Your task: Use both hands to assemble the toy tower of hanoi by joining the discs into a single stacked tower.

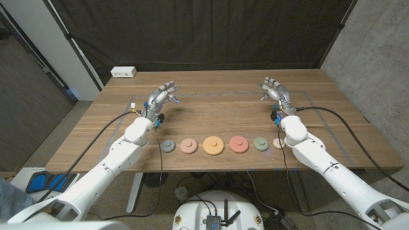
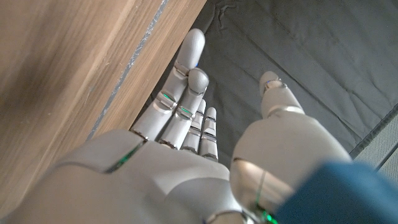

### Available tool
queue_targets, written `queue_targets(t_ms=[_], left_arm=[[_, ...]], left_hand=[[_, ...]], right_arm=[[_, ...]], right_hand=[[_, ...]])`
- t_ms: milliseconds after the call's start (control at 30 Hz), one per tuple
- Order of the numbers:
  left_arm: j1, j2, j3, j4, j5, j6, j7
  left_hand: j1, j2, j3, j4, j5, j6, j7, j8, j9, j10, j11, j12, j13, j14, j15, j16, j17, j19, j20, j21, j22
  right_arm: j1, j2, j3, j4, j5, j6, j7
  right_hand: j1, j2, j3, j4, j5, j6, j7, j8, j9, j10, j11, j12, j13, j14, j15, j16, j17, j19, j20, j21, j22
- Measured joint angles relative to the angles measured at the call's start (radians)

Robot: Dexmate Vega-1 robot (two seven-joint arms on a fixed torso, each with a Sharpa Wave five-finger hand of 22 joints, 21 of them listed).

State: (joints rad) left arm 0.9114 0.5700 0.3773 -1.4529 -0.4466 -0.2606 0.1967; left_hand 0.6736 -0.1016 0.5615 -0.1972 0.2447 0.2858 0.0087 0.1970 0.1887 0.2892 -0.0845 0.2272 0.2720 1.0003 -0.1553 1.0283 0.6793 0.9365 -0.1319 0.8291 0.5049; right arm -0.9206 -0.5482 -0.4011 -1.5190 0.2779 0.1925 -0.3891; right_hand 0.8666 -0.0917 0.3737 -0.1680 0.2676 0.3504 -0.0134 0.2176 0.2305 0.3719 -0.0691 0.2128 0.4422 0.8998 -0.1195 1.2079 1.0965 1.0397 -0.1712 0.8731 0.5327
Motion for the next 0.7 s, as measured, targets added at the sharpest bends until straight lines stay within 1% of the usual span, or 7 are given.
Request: queue_targets(t_ms=[100, 200, 300, 367, 467, 533, 700], left_arm=[[-0.001, 0.002, 0.002, -0.002, 0.014, 0.003, 0.009], [-0.001, 0.006, 0.005, -0.01, 0.029, 0.009, 0.022], [-0.001, 0.011, 0.006, -0.02, 0.049, 0.021, 0.041], [0.0, 0.014, 0.007, -0.028, 0.063, 0.03, 0.054], [0.004, 0.024, 0.011, -0.049, 0.105, 0.054, 0.09], [0.006, 0.031, 0.015, -0.062, 0.127, 0.066, 0.109], [0.01, 0.042, 0.023, -0.087, 0.19, 0.094, 0.156]], left_hand=[[0.01, 0.0, -0.004, 0.004, 0.007, 0.005, -0.005, 0.0, 0.0, 0.003, -0.003, 0.006, 0.0, 0.0, 0.0, 0.008, 0.0, 0.0, 0.0, 0.0, -0.005], [0.014, -0.003, -0.013, 0.013, 0.007, 0.023, -0.009, 0.003, 0.0, 0.017, -0.005, 0.01, 0.004, 0.0, 0.0, 0.011, -0.003, 0.0, 0.0, 0.007, -0.005], [0.018, -0.007, -0.025, 0.022, 0.007, 0.038, -0.013, 0.008, 0.005, 0.036, -0.01, 0.014, 0.005, 0.0, 0.0, 0.021, -0.008, 0.003, -0.003, 0.019, -0.005], [0.018, -0.007, -0.028, 0.019, 0.007, 0.045, -0.019, 0.008, 0.005, 0.038, -0.013, 0.014, 0.007, 0.005, -0.005, 0.023, -0.008, 0.008, -0.004, 0.019, -0.005], [0.018, -0.007, -0.032, 0.023, 0.007, 0.054, -0.018, 0.015, 0.005, 0.047, -0.01, 0.021, 0.009, 0.011, 0.0, 0.031, -0.012, 0.01, -0.003, 0.025, -0.005], [0.023, -0.003, -0.037, 0.019, 0.007, 0.059, -0.019, 0.016, 0.005, 0.047, -0.01, 0.021, 0.009, 0.016, -0.005, 0.031, -0.013, 0.01, -0.002, 0.025, -0.005], [0.033, -0.002, -0.04, 0.023, 0.007, 0.063, -0.023, 0.016, 0.005, 0.057, -0.01, 0.025, 0.012, 0.016, -0.005, 0.039, -0.017, 0.009, -0.002, 0.031, -0.005]], right_arm=[[-0.005, -0.007, -0.001, -0.018, -0.016, -0.016, -0.015], [-0.01, -0.014, -0.003, -0.036, -0.044, -0.044, -0.039], [-0.014, -0.023, -0.004, -0.053, -0.064, -0.063, -0.053], [-0.016, -0.027, -0.005, -0.062, -0.074, -0.073, -0.059], [-0.019, -0.035, -0.007, -0.075, -0.092, -0.091, -0.065], [-0.021, -0.044, -0.008, -0.088, -0.105, -0.102, -0.067], [-0.024, -0.061, -0.014, -0.114, -0.136, -0.131, -0.073]], right_hand=[[0.006, 0.006, 0.0, 0.0, -0.001, 0.001, 0.001, 0.005, 0.0, 0.013, -0.002, 0.007, 0.006, 0.017, -0.007, 0.006, 0.0, 0.0, 0.0, 0.004, -0.004], [0.007, 0.007, -0.004, 0.004, -0.001, 0.007, 0.006, 0.005, 0.005, 0.016, -0.006, 0.007, 0.009, 0.02, -0.005, 0.01, 0.0, 0.0, 0.0, 0.01, -0.005], [0.013, 0.013, -0.004, 0.004, -0.001, 0.014, -0.001, 0.008, 0.004, 0.018, -0.008, 0.007, 0.015, 0.03, -0.009, 0.018, -0.001, 0.0, 0.0, 0.015, -0.005], [0.013, 0.013, -0.007, 0.007, -0.001, 0.014, -0.001, 0.009, 0.005, 0.018, -0.008, 0.007, 0.019, 0.03, -0.009, 0.018, -0.004, 0.0, 0.0, 0.015, -0.008], [0.02, 0.02, -0.008, 0.008, -0.001, 0.018, 0.003, 0.011, 0.004, 0.007, 0.003, 0.007, 0.023, 0.03, -0.009, 0.018, -0.011, 0.0, 0.0, 0.015, -0.013], [0.02, 0.02, -0.009, 0.008, -0.001, 0.018, 0.003, 0.011, 0.004, 0.007, 0.003, 0.007, 0.024, 0.03, -0.01, 0.018, -0.017, 0.0, 0.0, 0.015, -0.014], [0.025, 0.025, -0.02, 0.011, -0.001, 0.014, -0.001, 0.011, 0.004, 0.007, 0.003, 0.007, 0.033, 0.018, -0.006, 0.008, -0.036, -0.01, 0.003, 0.018, -0.023]])
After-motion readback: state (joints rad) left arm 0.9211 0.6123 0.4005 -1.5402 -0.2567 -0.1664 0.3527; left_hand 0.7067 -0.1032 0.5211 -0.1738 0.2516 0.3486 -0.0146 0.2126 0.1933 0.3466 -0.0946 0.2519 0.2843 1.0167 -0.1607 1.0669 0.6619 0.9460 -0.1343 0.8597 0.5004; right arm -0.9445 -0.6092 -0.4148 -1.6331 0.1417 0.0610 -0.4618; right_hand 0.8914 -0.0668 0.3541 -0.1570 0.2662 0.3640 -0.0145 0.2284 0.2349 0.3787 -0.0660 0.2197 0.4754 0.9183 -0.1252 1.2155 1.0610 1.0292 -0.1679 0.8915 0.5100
